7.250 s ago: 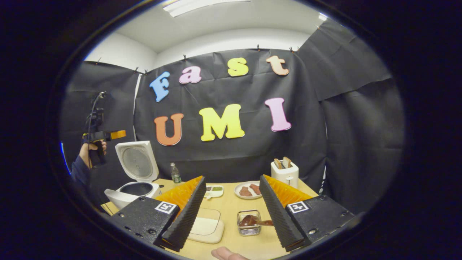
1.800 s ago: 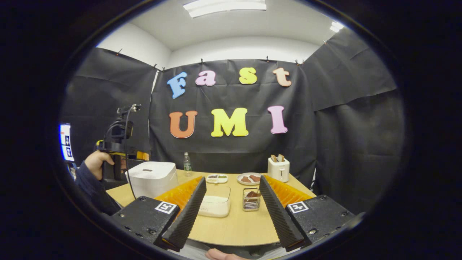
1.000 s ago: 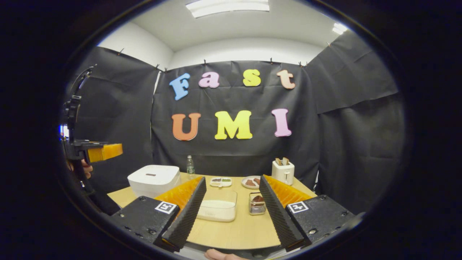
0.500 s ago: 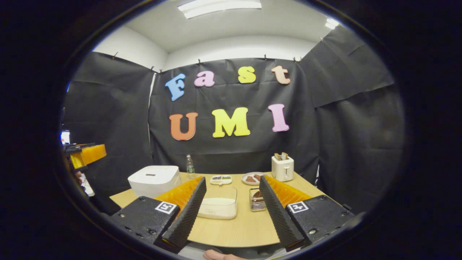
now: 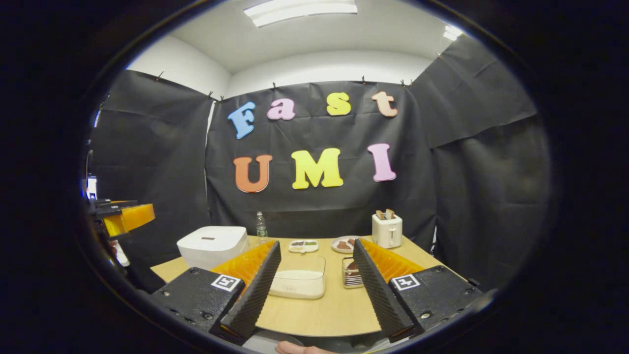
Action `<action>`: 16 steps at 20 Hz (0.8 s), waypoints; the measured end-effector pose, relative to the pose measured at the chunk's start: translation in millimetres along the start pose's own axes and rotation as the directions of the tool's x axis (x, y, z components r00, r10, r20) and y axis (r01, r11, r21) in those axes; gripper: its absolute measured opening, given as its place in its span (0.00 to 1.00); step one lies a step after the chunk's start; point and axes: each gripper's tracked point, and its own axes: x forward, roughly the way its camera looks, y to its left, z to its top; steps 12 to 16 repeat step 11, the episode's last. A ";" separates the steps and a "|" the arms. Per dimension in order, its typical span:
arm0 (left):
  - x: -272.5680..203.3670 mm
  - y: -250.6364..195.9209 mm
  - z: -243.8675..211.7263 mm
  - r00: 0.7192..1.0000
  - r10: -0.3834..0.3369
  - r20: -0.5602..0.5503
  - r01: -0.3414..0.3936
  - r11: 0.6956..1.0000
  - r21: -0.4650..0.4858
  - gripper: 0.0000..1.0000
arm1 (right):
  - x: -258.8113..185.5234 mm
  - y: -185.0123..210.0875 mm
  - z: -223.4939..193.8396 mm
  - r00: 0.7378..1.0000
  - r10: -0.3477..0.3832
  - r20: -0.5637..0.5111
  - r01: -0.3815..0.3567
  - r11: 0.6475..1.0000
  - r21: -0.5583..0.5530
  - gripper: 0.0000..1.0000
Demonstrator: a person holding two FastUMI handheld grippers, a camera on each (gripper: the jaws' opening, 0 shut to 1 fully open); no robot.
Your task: Close the left gripper, press the button to open the rice cooker; take a wooden spoon from the chopstick holder with the right hand, scoop a spoonful of rice and pour it into the rice cooker, then put the wooden spoon back into the chopstick holder.
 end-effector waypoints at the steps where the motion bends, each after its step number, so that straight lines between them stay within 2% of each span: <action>1: -0.3 1.4 0.1 1.000 0.001 0.001 -0.001 1.000 -0.002 0.93 | 0.2 0.4 -1.1 1.000 0.002 -0.002 -0.002 1.000 -0.002 0.96; 16: -2.0 0.4 -1.6 1.000 0.007 0.004 -0.007 1.000 0.004 0.93 | -1.7 2.3 -1.3 1.000 0.008 0.002 -0.008 1.000 -0.008 0.96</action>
